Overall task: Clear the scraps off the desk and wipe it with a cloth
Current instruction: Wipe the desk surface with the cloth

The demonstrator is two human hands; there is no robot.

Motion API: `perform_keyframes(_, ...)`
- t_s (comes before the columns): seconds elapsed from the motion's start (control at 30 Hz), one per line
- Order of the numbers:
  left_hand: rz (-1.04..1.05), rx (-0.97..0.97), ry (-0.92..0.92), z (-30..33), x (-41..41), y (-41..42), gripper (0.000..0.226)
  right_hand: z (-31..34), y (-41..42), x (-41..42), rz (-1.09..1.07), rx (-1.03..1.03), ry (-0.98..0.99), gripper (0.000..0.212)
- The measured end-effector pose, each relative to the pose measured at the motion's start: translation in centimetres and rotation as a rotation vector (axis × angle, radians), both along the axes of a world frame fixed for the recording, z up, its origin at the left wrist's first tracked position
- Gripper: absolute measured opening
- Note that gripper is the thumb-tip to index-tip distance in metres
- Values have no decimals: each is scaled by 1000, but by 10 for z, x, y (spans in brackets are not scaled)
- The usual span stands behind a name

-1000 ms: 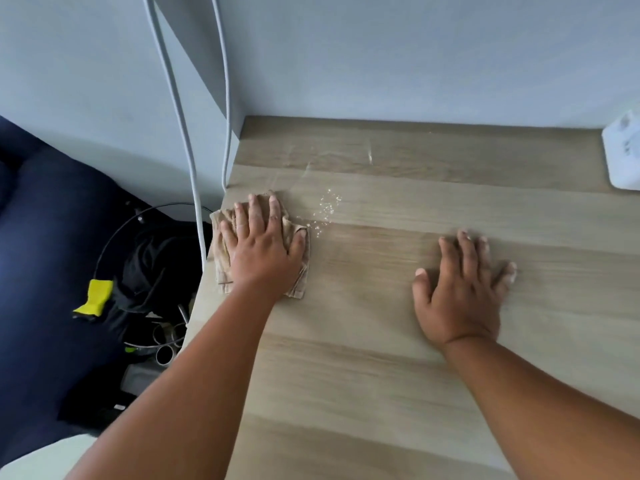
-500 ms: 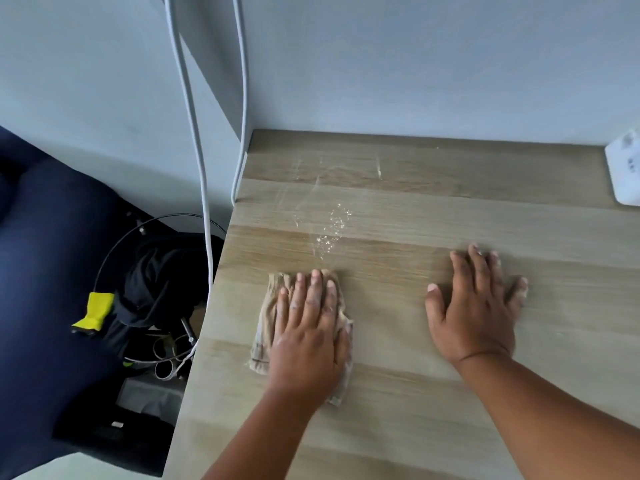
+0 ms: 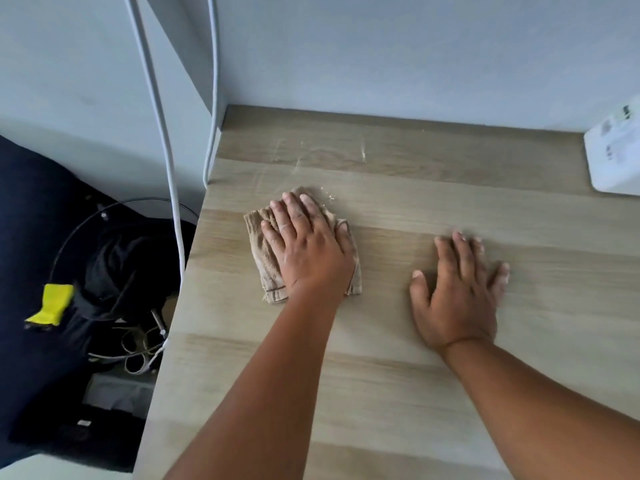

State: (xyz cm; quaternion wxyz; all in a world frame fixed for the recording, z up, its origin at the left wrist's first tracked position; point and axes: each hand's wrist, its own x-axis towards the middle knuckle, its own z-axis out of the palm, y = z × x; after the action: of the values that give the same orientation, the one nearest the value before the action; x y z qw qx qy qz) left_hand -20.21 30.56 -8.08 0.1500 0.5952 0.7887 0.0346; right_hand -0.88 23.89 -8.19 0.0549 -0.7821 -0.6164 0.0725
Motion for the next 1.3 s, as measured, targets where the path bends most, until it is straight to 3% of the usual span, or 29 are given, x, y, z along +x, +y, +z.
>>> perform_keyframes(0.23, -594, 174, 14, 0, -64, -57, 72, 2, 0, -1, 7, -26, -5, 76)
perform_keyframes(0.43, -758, 172, 69, 5, -103, -114, 70, 5, 0, -2, 19, -45, -17, 76)
perform_keyframes(0.73, -708, 199, 70, -5, -56, -83, 70, 3, 0, -1, 14, -38, -29, 72)
perform_keyframes(1.1, -448, 89, 45, -4, -22, 50, 74, 5, 0, -1, 15, -26, -16, 74)
perform_keyframes(1.3, -455, 45, 43, -1, -31, 37, 76, 0, 0, 1, 19, -7, -11, 73)
